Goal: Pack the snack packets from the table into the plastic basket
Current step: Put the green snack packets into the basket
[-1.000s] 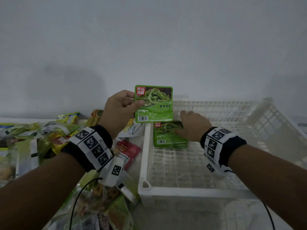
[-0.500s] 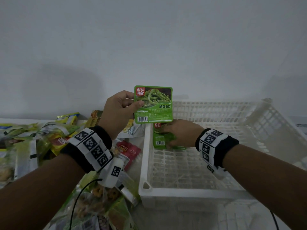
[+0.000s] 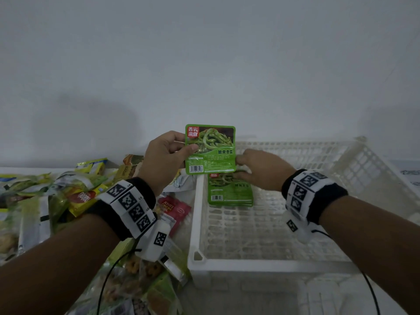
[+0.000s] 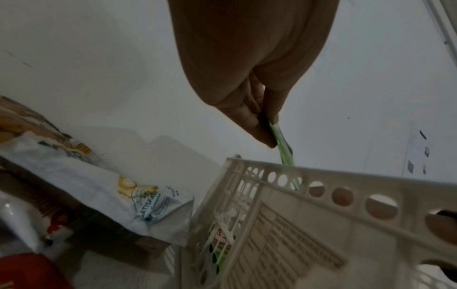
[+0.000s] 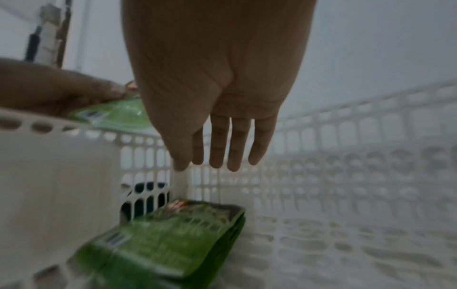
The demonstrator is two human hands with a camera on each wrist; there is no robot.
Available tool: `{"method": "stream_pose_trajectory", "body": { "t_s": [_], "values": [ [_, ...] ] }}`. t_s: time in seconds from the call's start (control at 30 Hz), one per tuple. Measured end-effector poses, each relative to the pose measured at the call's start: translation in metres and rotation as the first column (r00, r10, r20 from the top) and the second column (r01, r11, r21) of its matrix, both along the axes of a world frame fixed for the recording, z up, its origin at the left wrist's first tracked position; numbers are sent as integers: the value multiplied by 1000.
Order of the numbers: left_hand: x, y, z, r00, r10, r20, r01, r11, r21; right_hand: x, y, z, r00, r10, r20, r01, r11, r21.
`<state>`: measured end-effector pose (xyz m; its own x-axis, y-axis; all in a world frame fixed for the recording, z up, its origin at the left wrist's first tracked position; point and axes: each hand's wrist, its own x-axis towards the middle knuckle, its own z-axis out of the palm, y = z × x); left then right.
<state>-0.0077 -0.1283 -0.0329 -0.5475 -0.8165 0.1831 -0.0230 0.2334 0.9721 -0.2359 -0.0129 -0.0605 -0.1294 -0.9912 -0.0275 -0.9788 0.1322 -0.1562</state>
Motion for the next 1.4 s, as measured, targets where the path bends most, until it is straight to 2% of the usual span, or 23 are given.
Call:
{"method": "stream_pose_trajectory", "body": {
  "t_s": [0.07,0.1,0.13,0.17,0.2,0.27,0.37,0.47,0.53,0.67,0.8,0.93,1.0,1.07,1.1,1.17,1.27,1.4],
  "values": [
    [-3,2,0,1000,-18,1,18,1000,-1,-9,7,10,971,-84,224,125,977,-172],
    [-5,2,-1,1000,-25,8,25,1000,-9,-11,10,15,907,-122,402,224,950,-218],
    [-7,3,-2,999,-30,13,30,999,-17,-10,13,21,792,-135,595,316,925,-211],
    [-9,5,-1,999,-34,15,35,999,-27,-7,15,25,645,-129,753,376,912,-166],
    [-11,7,-1,999,-39,15,39,998,-41,-4,16,28,519,-109,848,396,909,-125],
    [-15,10,-3,999,-38,16,40,995,-89,0,17,31,413,-62,909,393,912,-117],
    [-17,15,-7,997,-64,42,72,976,-206,2,17,30,339,1,941,405,903,-147],
    [-11,22,-13,946,-74,315,166,946,-278,-4,20,27,283,15,959,430,892,-141],
    [-6,26,-23,888,-125,443,236,950,-204,-10,22,24,273,-5,962,458,880,-125],
    [-2,28,-38,841,-269,469,297,955,15,-22,25,12,282,-149,948,501,865,-13],
    [-3,34,-38,809,-280,517,315,949,21,-20,26,-2,330,-311,891,487,865,121],
    [-3,35,-39,808,-237,540,277,961,8,-14,19,-12,373,-398,838,506,845,175],
    [-3,32,-44,814,-231,533,272,962,1,-10,15,-14,451,-445,773,513,839,183],
    [-3,29,-47,822,-231,521,271,963,-2,-8,12,-15,663,-493,564,484,856,180],
    [-4,28,-47,826,-231,515,270,963,-1,-6,10,-15,768,-488,415,454,871,185],
    [-4,28,-47,828,-225,514,264,965,-2,-3,6,-18,886,-420,198,393,905,162],
    [-3,31,-45,833,-226,505,265,964,-7,5,2,-17,958,-260,120,251,964,82],
    [-2,35,-41,843,-236,483,278,961,-15,16,-3,-17,1000,-8,30,3,984,179]
  ]
}}
